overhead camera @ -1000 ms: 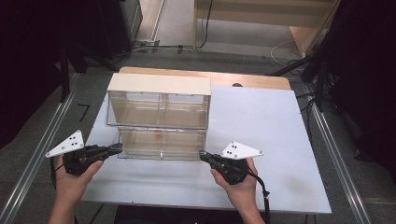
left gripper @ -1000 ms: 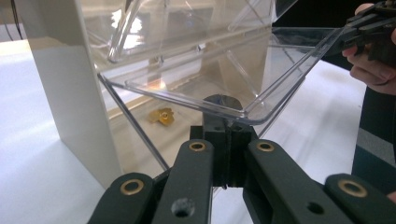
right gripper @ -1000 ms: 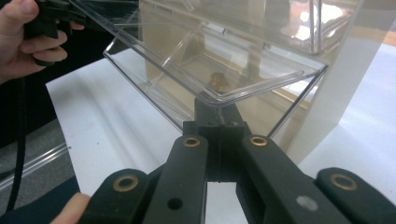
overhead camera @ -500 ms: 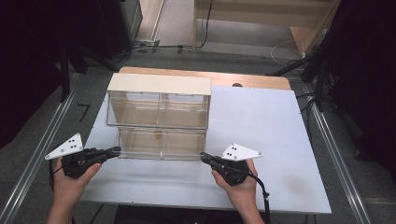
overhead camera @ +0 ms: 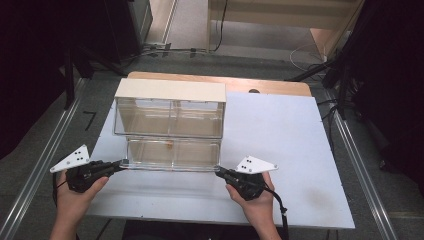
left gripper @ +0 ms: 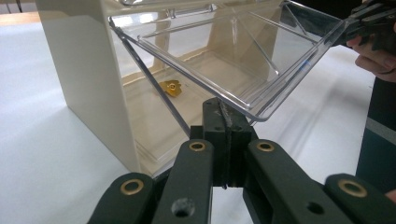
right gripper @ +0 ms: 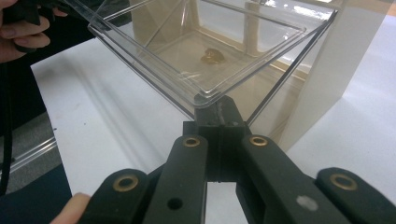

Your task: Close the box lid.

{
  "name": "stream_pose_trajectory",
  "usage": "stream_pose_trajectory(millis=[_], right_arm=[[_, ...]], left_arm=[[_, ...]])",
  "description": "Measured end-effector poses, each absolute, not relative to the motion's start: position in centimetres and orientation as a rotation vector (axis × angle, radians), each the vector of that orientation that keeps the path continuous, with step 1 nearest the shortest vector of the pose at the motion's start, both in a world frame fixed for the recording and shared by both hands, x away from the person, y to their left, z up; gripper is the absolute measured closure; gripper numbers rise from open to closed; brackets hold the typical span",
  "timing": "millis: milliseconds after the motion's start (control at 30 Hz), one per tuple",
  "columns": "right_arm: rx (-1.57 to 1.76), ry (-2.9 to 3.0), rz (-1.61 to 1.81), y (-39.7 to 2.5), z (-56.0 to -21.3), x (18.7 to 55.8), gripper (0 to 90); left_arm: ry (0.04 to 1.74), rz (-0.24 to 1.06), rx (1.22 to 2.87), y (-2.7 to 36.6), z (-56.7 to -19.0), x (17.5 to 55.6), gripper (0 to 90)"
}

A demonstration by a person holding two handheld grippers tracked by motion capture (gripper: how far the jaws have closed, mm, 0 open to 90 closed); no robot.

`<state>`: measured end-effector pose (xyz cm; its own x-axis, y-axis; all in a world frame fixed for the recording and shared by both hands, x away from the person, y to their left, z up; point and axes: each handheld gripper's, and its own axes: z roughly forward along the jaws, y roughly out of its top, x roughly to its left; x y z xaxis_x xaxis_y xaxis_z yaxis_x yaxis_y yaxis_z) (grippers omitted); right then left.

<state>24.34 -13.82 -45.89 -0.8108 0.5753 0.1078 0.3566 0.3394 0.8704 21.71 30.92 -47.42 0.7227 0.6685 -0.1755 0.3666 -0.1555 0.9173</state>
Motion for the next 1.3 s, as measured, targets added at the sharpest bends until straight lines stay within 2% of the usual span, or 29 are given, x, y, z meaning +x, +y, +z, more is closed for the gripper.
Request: stream_pose_trajectory(millis=[1300], right_arm=[[0.853, 2.452, 1.393, -14.3, -47.1, 24.5, 88.6]], left_arm=[[0.798, 0.222, 1.853, 30.9, -48.6, 21.3, 90.0]])
